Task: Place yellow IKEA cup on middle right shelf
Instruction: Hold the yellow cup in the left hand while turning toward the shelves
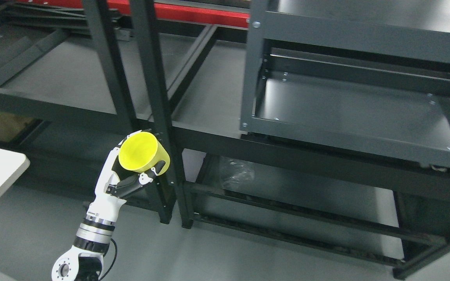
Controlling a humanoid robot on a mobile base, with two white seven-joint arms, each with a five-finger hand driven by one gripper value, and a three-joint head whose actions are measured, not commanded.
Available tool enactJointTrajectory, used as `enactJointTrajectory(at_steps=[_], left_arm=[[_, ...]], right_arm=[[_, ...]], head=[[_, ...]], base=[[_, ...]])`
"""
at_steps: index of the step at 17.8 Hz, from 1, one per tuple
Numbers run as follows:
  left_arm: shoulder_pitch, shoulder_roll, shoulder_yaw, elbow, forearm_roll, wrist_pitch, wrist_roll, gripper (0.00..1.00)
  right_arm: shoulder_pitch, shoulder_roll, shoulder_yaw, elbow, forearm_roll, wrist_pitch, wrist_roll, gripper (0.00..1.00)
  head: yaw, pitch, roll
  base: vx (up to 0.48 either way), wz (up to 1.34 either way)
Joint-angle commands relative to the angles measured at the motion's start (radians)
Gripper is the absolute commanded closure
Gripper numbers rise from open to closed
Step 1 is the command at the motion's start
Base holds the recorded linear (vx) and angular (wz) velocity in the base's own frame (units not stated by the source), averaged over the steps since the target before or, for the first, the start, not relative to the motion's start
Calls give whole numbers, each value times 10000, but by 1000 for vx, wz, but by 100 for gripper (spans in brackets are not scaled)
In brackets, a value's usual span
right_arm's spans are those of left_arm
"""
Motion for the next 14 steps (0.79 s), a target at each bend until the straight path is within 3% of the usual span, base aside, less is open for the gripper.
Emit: enactJointTrajectory(at_steps=[1, 8, 14], left_arm=[[34, 175, -1, -276, -1, -31, 3, 99], [157, 175, -16, -307, -1, -76, 3, 98], [188, 175, -47, -353, 14, -230, 19, 98]], right_arm=[[135, -175, 169, 0, -245, 4, -2, 1], [135, -175, 169, 0, -245, 4, -2, 1], [135, -175, 169, 0, -245, 4, -2, 1]], head=[[0, 0, 0], [0, -5, 0], [0, -5, 0]], base=[[-198, -751], [-130, -595], [38, 1]])
